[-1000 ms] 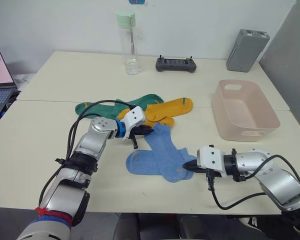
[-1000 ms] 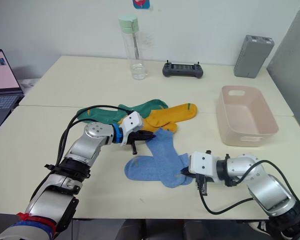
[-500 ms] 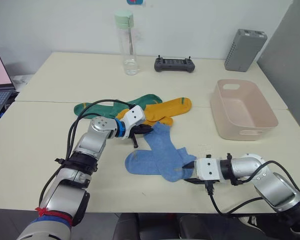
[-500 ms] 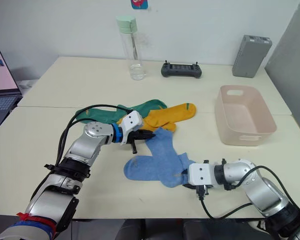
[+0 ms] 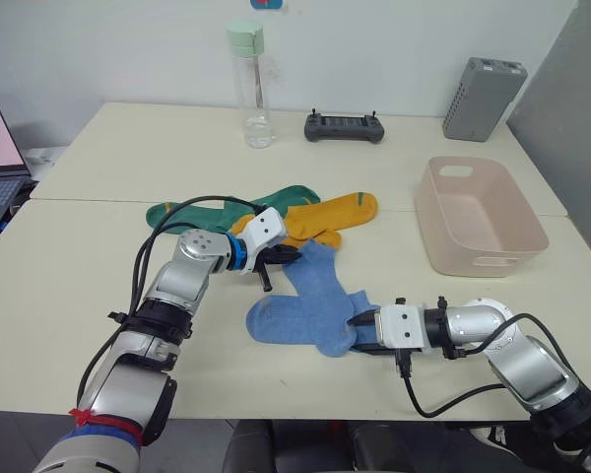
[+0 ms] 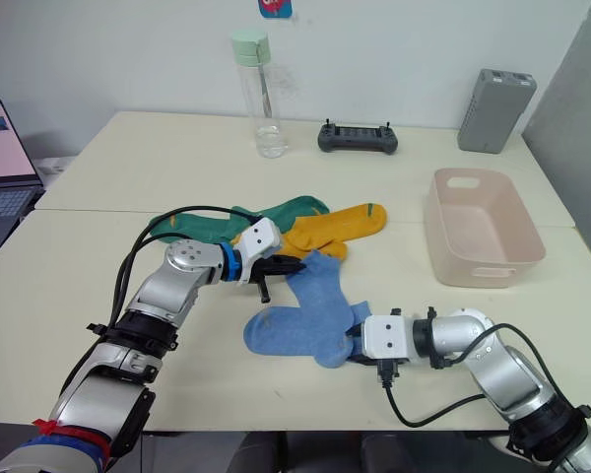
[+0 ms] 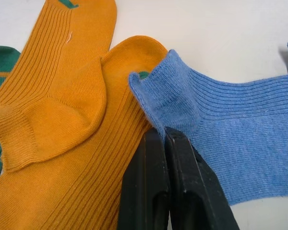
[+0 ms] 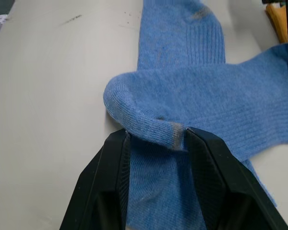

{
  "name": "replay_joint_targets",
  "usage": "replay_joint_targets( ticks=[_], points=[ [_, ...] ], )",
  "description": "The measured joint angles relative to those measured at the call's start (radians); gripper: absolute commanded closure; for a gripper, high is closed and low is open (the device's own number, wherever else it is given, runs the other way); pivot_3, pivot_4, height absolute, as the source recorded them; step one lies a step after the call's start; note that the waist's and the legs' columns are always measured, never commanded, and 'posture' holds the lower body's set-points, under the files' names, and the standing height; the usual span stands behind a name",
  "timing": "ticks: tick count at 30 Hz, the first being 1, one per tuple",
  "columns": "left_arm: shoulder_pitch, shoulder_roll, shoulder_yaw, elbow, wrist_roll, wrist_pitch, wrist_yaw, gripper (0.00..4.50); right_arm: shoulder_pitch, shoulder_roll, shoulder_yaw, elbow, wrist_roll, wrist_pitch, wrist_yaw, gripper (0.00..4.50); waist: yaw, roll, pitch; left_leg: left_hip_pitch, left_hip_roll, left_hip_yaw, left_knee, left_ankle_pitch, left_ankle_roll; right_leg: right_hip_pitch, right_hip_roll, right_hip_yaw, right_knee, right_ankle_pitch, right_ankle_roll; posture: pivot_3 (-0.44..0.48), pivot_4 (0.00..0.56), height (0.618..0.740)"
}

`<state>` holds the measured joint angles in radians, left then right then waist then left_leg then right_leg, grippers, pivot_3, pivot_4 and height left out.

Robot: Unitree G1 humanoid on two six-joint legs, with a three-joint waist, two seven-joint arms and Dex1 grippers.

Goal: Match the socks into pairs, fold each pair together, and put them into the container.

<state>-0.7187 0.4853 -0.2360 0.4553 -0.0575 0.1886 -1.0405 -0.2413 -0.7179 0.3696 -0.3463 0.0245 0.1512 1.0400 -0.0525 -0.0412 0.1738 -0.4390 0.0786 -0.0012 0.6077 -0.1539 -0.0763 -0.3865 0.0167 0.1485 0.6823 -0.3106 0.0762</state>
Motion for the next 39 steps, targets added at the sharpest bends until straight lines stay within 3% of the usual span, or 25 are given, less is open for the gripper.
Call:
replay_joint_targets(
  ticks=[12,15,17,19,28,34,39],
  points=[
    [0.000,0.000,0.000,0.003,0.012,-0.011,-0.004,4.50,-0.005,-0.016,-0.016,-0.018,-0.006,-0.006,0.005,2.58,0.001,0.000,0.000,0.000,0.000,0.000,0.000,0.000,0.000,0.000,0.000,0.000,0.000,0.000,0.000,0.000,0.150,0.740],
    [0.000,0.000,0.000,0.006,0.013,-0.018,-0.011,4.50,-0.022,-0.010,0.004,0.002,-0.007,-0.008,0.017,3.20,0.002,0.000,0.000,0.000,0.000,0.000,0.000,0.000,0.000,0.000,0.000,0.000,0.000,0.000,0.000,0.000,0.150,0.740],
    [0.000,0.000,0.000,0.011,0.014,-0.019,-0.013,4.50,-0.023,-0.005,0.007,0.017,-0.007,-0.008,0.024,3.98,0.002,0.000,0.000,0.000,0.000,0.000,0.000,0.000,0.000,0.000,0.000,0.000,0.000,0.000,0.000,0.000,0.150,0.740],
    [0.000,0.000,0.000,0.012,0.016,-0.020,-0.014,4.50,-0.025,-0.004,0.007,0.029,-0.007,-0.008,0.025,4.45,0.002,0.000,0.000,0.000,0.000,0.000,0.000,0.000,0.000,0.000,0.000,0.000,0.000,0.000,0.000,0.000,0.150,0.740],
    [0.035,0.019,0.010,-0.042,0.007,0.013,-0.019,4.50,-0.049,-0.006,-0.001,0.042,-0.001,-0.012,0.029,4.45,0.001,0.000,0.000,0.000,0.000,0.000,0.000,0.000,0.000,0.000,0.000,0.000,0.000,0.000,0.000,0.000,0.150,0.740],
    [0.187,0.079,0.103,-0.270,-0.084,0.212,-0.003,4.50,-0.161,-0.009,-0.084,0.181,-0.014,-0.096,-0.005,4.45,-0.005,0.000,0.000,0.002,0.001,0.000,0.000,0.000,0.000,0.001,0.000,0.000,0.001,0.000,0.000,0.000,0.150,0.740],
    [0.272,0.081,0.187,-0.470,-0.161,0.435,0.097,4.50,-0.253,0.036,-0.073,0.329,-0.045,-0.173,-0.009,4.45,-0.003,0.000,0.000,0.002,0.000,0.000,0.000,0.000,0.000,0.002,0.000,0.000,0.001,0.000,0.000,0.000,0.150,0.740]
  ],
)
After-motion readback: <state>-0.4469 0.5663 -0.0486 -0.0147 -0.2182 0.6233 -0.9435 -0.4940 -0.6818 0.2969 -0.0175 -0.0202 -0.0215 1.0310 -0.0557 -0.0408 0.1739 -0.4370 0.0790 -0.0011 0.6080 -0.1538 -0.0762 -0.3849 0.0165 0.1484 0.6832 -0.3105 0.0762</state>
